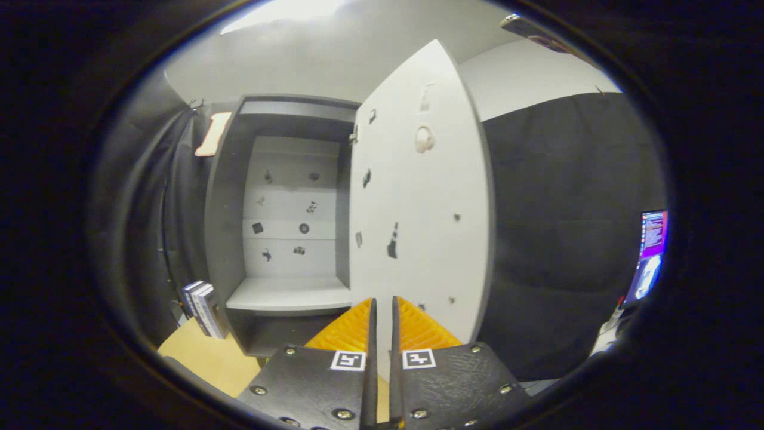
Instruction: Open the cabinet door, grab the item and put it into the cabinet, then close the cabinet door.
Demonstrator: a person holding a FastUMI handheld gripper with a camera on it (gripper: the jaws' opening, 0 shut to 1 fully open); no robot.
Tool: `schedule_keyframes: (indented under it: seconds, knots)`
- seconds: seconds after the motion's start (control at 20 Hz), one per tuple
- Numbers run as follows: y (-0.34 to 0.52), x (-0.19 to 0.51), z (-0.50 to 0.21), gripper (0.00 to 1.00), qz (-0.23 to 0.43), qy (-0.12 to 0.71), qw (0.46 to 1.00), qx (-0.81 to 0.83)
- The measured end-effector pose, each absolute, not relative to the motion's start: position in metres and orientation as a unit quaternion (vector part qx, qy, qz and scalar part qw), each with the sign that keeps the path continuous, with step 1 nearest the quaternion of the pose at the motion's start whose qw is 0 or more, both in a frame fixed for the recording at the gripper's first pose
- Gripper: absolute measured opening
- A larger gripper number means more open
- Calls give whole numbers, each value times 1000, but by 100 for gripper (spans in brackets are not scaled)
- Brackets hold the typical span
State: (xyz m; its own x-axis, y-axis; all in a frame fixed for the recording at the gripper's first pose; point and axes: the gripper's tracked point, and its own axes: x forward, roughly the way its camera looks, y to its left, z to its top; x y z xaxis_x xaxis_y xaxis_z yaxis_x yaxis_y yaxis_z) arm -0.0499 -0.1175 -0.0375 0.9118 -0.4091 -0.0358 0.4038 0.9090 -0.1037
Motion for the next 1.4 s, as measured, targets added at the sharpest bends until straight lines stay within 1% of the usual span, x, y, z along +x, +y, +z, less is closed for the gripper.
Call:
schedule_keyframes:
  seconds: [0.15, 0.3, 0.35, 0.4, 0.5, 0.6, 0.7, 0.8, 0.85, 0.9, 1.15, 1.4]
  knots:
    - [-95, -36, -73, 8, -180, 65, 981, -37]
    - [-82, -23, -127, 8, -171, 123, 977, -22]
    - [-81, -18, -145, 10, -168, 139, 975, -33]
    - [-77, -19, -162, 15, -168, 158, 972, -43]
    - [-67, -18, -197, 45, -157, 195, 967, -48]
    - [-60, -12, -220, 76, -149, 208, 966, -45]
    - [-53, -8, -241, 84, -141, 220, 965, -35]
    - [-47, -6, -263, 88, -131, 233, 963, -21]
    - [-44, -6, -274, 96, -127, 240, 962, -15]
    - [-40, -5, -284, 97, -120, 247, 961, -10]
    - [-23, -1, -331, 98, -97, 280, 955, 10]
    - [-7, -1, -393, 98, -78, 340, 937, 10]
